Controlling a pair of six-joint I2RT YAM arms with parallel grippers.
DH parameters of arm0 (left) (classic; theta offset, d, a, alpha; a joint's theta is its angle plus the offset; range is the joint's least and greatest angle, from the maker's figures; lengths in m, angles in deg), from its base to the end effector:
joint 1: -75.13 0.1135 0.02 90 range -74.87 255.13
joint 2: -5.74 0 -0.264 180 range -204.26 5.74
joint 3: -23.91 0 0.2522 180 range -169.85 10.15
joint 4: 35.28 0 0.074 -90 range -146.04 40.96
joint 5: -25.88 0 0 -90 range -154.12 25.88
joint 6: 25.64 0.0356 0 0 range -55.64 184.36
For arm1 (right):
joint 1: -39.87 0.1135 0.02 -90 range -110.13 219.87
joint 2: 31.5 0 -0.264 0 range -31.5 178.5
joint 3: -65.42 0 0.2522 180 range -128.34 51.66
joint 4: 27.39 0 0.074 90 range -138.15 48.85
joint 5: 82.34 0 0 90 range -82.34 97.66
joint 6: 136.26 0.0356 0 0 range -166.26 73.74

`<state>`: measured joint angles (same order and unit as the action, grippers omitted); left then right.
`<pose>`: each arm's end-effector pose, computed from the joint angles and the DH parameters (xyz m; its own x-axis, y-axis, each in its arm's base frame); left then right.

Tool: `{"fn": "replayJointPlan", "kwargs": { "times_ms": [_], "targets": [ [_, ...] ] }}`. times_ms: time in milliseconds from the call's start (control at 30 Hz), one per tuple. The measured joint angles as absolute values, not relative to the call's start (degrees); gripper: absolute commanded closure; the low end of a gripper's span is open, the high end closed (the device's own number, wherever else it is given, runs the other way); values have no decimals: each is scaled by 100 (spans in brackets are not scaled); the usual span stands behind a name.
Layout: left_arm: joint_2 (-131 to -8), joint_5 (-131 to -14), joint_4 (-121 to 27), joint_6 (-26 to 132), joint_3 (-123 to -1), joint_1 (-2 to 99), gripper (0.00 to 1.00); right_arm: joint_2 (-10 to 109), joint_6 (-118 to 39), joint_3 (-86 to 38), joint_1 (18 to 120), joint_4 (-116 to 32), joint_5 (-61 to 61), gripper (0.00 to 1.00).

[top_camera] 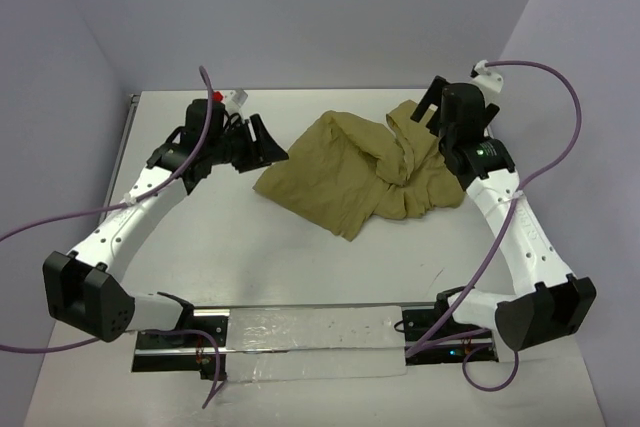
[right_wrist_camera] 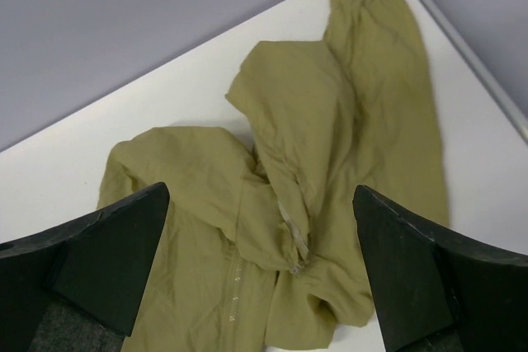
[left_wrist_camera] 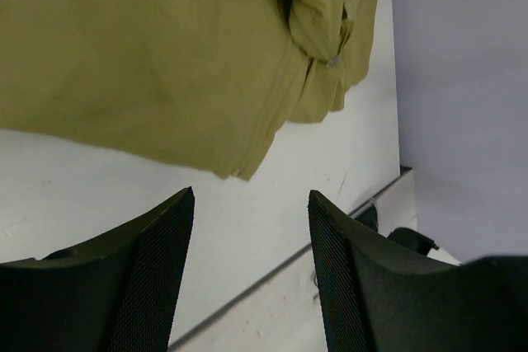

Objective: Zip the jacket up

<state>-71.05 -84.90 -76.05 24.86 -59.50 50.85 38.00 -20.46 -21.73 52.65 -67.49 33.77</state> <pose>0.2673 -0.1345 0.3394 -0.8096 -0.2872 -0.5119 0.1777 0.7113 -0.6801 0.2627 0.0435 0.3968 -0.2491 0.3442 -0.9052 0.3404 0.9062 0.2509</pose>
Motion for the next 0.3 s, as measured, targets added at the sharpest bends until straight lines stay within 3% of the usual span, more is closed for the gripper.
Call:
{"fn": "replayJointPlan", "kwargs": {
  "times_ms": [300],
  "targets": [
    [-7215,-7642,-7898,3043,-6952,5160,36,3236,-2146,-2137,5265,-7388,3929,0]
  ]
}}
